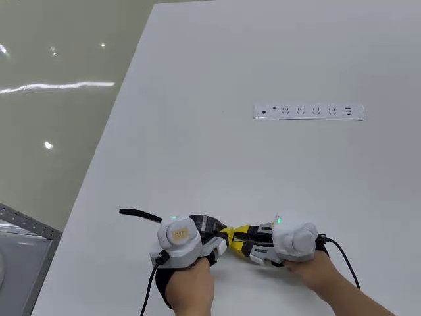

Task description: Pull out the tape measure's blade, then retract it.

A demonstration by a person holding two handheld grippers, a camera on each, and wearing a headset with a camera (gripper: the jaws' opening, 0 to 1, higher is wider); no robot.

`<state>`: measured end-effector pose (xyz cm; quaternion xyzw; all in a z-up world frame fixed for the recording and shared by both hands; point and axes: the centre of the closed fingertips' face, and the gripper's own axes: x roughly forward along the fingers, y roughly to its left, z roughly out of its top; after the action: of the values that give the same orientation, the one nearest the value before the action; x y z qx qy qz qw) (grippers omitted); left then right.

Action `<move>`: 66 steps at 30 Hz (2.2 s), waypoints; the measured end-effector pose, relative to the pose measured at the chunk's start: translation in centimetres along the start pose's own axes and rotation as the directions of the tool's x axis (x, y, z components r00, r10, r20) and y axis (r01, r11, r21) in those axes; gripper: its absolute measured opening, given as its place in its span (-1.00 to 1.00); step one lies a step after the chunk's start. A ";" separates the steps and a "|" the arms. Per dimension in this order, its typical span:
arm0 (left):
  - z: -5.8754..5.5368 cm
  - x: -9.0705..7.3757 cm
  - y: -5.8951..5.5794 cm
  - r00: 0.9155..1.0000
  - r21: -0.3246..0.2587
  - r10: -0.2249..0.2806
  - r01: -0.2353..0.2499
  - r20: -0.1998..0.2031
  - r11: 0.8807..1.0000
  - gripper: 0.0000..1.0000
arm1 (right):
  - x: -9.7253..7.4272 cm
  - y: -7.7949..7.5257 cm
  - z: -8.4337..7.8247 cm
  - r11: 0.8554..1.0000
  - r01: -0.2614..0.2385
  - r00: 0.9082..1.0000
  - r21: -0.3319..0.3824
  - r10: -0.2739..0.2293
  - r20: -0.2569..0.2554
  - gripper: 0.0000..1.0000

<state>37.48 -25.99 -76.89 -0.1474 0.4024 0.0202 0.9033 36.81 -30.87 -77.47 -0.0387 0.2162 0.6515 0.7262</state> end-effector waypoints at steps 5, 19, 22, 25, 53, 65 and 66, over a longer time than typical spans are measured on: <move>0.0 -0.1 -0.1 1.000 -0.005 0.000 0.000 0.003 1.000 0.33 | 0.0 -0.1 0.0 1.000 0.000 1.000 0.000 0.000 -0.005 -0.76; 0.0 0.0 0.0 1.000 0.009 -0.007 0.007 0.007 1.000 0.35 | -0.1 0.0 0.0 1.000 0.005 1.000 0.004 -0.005 -0.003 -0.74; -0.1 -0.1 -0.1 1.000 0.020 -0.008 0.008 0.008 1.000 0.36 | -0.1 0.1 0.0 1.000 0.009 1.000 -0.004 -0.009 -0.008 -0.72; -0.2 -0.1 -0.1 1.000 0.032 -0.010 0.010 0.009 0.999 0.37 | -0.1 0.1 -0.1 1.000 0.012 1.000 -0.008 -0.012 -0.015 -0.71; -0.4 0.1 -0.6 0.999 0.167 -0.043 0.043 -0.008 0.985 0.60 | -0.5 -0.3 0.1 1.000 0.025 1.000 0.007 -0.025 -0.015 -0.34; -0.3 -0.4 -0.8 0.996 0.191 -0.083 0.077 0.023 0.979 0.65 | -1.8 -0.4 0.3 0.997 0.065 0.998 0.034 -0.065 0.001 -0.32; -0.3 -0.5 -0.8 0.995 0.203 -0.094 0.087 0.028 0.975 0.68 | -1.9 -0.5 0.3 0.997 0.071 0.997 0.037 -0.071 0.002 -0.32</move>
<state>37.12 -26.83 -76.50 -0.0728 0.3781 -0.0592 0.9210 37.21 -32.67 -76.64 -0.0320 0.2255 0.6214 0.7497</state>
